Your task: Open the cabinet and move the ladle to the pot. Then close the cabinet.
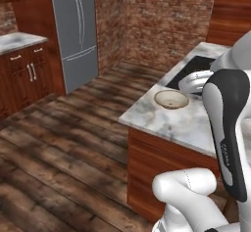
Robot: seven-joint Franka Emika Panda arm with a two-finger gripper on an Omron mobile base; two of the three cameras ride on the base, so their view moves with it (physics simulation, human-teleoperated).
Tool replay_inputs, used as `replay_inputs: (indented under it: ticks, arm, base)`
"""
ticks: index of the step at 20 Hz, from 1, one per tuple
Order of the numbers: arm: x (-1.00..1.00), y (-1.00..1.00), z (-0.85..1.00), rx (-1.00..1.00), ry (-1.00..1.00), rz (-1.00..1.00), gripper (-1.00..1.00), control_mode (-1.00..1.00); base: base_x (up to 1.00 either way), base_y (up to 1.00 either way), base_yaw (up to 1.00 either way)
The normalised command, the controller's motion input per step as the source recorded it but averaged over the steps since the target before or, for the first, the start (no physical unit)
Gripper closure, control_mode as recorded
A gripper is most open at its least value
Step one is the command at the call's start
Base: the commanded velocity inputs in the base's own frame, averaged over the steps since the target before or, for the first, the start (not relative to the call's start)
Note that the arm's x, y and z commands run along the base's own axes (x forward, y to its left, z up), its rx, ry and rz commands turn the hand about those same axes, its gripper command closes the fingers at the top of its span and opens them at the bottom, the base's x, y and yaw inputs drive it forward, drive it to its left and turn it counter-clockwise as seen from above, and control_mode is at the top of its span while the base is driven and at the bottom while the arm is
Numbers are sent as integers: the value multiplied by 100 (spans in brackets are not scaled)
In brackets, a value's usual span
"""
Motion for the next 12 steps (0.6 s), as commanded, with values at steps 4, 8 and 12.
replay_inputs:
  ticks: [4,8,12]
  arm:
    - [0,0,0,0,0,0,100,100]
    - [0,0,0,0,0,0,100,100]
    - [0,0,0,0,0,0,100,100]
  base:
    - [11,72,-18]
    - [12,78,-19]
    - [16,75,-19]
